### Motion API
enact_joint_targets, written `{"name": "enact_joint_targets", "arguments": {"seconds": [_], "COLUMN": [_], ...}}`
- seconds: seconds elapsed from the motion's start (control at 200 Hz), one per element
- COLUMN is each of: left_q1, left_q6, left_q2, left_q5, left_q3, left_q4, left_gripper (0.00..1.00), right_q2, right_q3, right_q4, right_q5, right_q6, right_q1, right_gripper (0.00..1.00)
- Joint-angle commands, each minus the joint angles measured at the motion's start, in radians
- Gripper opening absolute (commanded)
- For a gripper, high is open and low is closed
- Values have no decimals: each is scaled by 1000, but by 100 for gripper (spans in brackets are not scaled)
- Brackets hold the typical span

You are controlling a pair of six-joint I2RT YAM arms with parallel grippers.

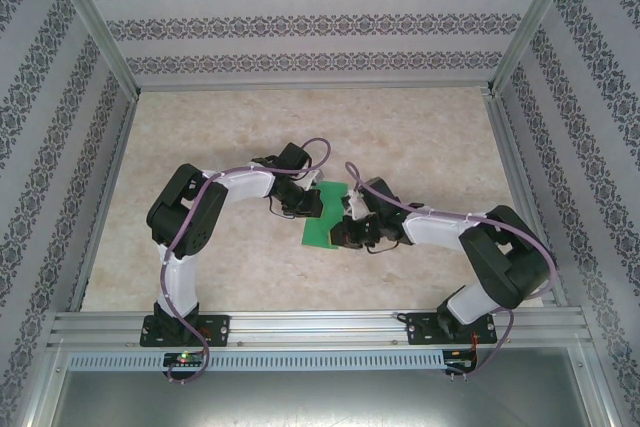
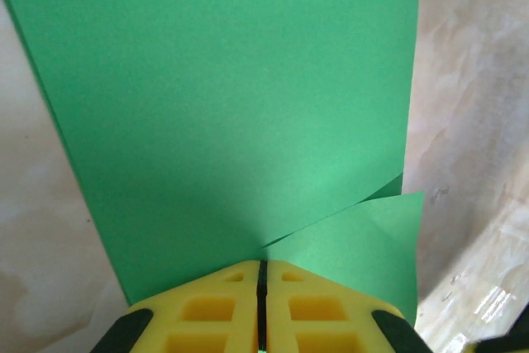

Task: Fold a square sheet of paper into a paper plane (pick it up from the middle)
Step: Fold the triangle a second time at the center of the table.

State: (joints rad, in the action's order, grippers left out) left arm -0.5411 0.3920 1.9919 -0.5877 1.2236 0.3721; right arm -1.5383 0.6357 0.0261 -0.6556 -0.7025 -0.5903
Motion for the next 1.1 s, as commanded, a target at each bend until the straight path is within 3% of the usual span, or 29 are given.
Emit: {"name": "enact_joint_targets", "arguments": {"seconds": [0.0,0.435,0.739,1.094], "left_q1": [27,27,32,35], "left_q6": [-17,-21,-29,-35], "left_q2": [49,54,72,73], "left_q5": [128,124,128,122], "left_q3": [-36,-34,-23,-12], "left_q4": [45,46,55,66], "left_gripper": [11,11,11,11], "right_q2": [-52,-270,-205,-120], "right_q3": [73,169,73,-77], "right_q4": [61,-9,-123,-105], "right_q5": [-30,-1,55,60], "right_q6": [-28,82,159,142], "right_q1": [17,41,29,25], "right_gripper": [10,10,10,10]}}
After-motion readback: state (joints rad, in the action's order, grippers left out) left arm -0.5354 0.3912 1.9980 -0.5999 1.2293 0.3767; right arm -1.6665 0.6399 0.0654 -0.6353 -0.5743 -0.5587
